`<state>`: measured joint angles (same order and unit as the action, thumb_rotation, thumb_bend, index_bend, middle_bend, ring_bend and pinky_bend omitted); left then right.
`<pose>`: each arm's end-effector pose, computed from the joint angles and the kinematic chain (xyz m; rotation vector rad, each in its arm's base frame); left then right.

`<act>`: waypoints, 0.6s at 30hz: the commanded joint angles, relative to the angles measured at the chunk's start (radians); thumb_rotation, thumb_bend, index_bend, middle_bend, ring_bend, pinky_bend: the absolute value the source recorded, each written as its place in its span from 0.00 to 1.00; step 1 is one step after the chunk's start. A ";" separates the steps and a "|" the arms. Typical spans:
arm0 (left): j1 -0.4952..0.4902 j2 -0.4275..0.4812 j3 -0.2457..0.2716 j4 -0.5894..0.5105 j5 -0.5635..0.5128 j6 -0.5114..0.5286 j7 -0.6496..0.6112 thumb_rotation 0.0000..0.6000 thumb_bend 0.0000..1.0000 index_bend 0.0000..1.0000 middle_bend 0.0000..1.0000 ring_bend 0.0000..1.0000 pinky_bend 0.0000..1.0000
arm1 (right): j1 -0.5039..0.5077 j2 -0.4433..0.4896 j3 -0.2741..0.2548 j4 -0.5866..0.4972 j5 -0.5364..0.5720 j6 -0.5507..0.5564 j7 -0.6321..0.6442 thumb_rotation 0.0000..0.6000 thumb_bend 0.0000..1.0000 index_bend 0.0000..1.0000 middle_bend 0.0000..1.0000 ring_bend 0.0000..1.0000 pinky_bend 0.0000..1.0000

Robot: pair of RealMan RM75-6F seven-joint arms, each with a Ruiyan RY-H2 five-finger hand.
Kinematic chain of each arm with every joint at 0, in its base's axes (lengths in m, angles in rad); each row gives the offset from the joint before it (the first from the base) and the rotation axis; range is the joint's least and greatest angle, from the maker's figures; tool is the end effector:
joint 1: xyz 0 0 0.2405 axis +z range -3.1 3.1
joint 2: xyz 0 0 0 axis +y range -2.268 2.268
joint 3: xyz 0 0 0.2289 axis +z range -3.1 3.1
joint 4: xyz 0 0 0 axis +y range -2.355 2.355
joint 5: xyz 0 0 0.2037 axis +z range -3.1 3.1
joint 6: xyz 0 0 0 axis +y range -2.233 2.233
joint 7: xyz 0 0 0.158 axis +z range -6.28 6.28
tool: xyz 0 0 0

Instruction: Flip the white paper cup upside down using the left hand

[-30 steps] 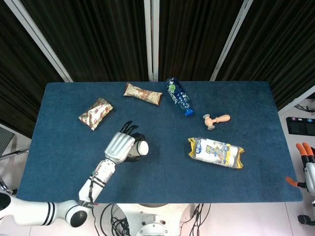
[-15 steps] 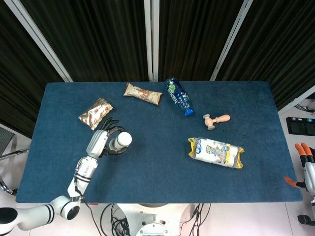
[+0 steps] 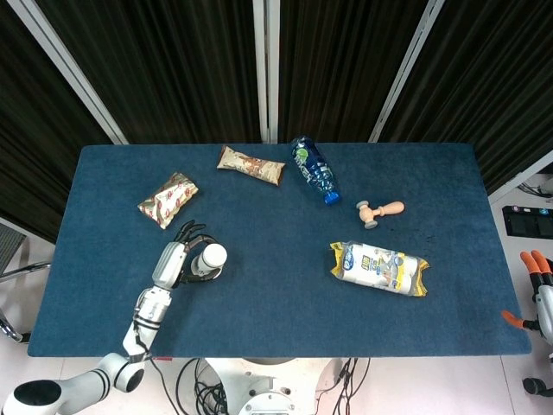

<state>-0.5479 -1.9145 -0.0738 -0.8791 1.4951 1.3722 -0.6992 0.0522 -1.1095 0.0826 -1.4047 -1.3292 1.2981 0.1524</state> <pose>-0.1783 0.3042 -0.0423 -1.4264 -1.3882 -1.6617 -0.3640 -0.1860 0.1760 1.2426 -1.0483 0.6804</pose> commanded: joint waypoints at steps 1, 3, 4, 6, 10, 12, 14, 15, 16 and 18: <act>0.003 -0.010 0.001 0.021 0.010 -0.002 -0.020 1.00 0.25 0.45 0.46 0.14 0.00 | 0.000 0.001 0.000 0.000 0.001 0.000 -0.001 1.00 0.03 0.00 0.00 0.00 0.00; 0.006 -0.012 0.002 0.028 0.014 -0.003 -0.031 1.00 0.25 0.45 0.46 0.14 0.00 | 0.000 0.001 0.000 0.000 0.002 0.000 -0.001 1.00 0.03 0.00 0.00 0.00 0.00; 0.007 -0.014 0.003 0.033 0.016 -0.003 -0.036 1.00 0.25 0.44 0.45 0.14 0.00 | 0.000 0.002 0.000 0.001 0.003 -0.002 -0.001 1.00 0.03 0.00 0.00 0.00 0.00; 0.010 -0.015 0.004 0.039 0.019 -0.003 -0.043 1.00 0.25 0.44 0.45 0.13 0.00 | 0.000 0.001 0.000 0.002 0.005 -0.004 -0.001 1.00 0.03 0.00 0.00 0.00 0.00; 0.016 -0.020 0.008 0.054 0.029 0.000 -0.060 1.00 0.25 0.41 0.44 0.13 0.00 | 0.000 0.001 -0.001 0.003 0.005 -0.006 -0.001 1.00 0.03 0.00 0.00 0.00 0.00; 0.017 -0.019 0.013 0.058 0.036 -0.001 -0.068 1.00 0.25 0.36 0.41 0.11 0.00 | 0.000 0.001 -0.002 0.003 0.003 -0.005 -0.001 1.00 0.03 0.00 0.00 0.00 0.00; 0.021 -0.014 0.021 0.059 0.043 -0.003 -0.077 1.00 0.25 0.28 0.35 0.09 0.00 | 0.000 0.001 -0.002 0.004 0.002 -0.004 -0.002 1.00 0.03 0.00 0.00 0.00 0.00; 0.023 -0.012 0.025 0.059 0.047 -0.004 -0.083 1.00 0.25 0.27 0.34 0.08 0.00 | 0.000 0.001 -0.003 0.005 0.003 -0.005 -0.004 1.00 0.03 0.00 0.00 0.00 0.00; 0.025 -0.010 0.027 0.059 0.050 -0.003 -0.088 1.00 0.25 0.24 0.32 0.07 0.00 | 0.001 0.001 -0.003 0.005 0.004 -0.007 -0.005 1.00 0.03 0.00 0.00 0.00 0.00; 0.029 -0.007 0.031 0.060 0.053 -0.004 -0.099 1.00 0.25 0.20 0.29 0.06 0.00 | 0.001 0.001 -0.002 0.004 0.006 -0.008 -0.006 1.00 0.03 0.00 0.00 0.00 0.00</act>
<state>-0.5213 -1.9237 -0.0450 -0.8196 1.5458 1.3689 -0.7943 0.0535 -1.1090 0.0802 -1.4005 -1.3231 1.2895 0.1463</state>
